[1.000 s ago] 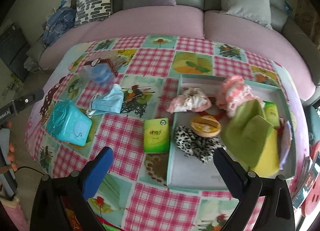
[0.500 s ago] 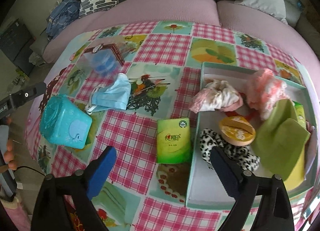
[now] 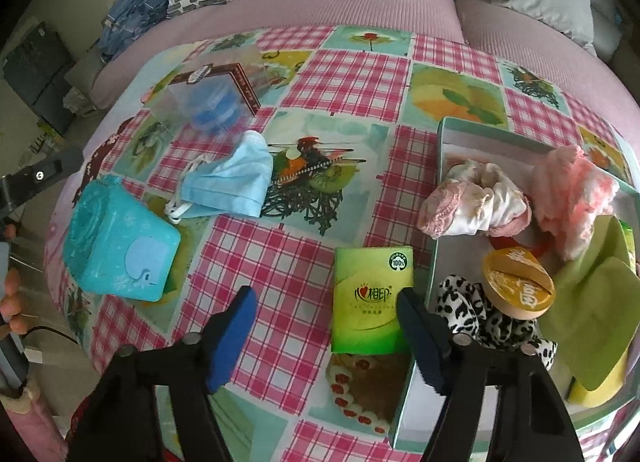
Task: Organize soft objects
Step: 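Move both open tools back toward the pile of items, then grasp the blue face mask with the left tool while the right grasps the green tissue pack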
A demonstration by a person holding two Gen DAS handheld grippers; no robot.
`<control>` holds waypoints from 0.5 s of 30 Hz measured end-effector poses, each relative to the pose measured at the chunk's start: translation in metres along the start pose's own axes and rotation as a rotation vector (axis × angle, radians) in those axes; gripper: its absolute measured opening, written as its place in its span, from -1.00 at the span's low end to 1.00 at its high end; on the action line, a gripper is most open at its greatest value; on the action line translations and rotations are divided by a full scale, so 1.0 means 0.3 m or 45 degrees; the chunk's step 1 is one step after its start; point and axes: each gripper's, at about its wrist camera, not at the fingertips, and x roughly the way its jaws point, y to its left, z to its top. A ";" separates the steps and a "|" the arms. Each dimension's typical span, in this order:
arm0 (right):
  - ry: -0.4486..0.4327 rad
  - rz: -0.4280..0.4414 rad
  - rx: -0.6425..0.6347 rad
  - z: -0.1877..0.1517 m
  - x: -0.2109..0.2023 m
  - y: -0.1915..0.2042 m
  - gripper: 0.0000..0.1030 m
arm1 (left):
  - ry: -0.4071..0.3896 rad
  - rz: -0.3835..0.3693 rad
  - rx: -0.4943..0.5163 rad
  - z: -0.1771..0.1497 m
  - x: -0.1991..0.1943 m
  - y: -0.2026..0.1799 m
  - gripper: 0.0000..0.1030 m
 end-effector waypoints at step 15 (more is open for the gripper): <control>0.032 -0.086 0.007 0.015 0.046 -0.025 0.34 | 0.012 -0.006 -0.036 -0.027 0.029 0.053 0.84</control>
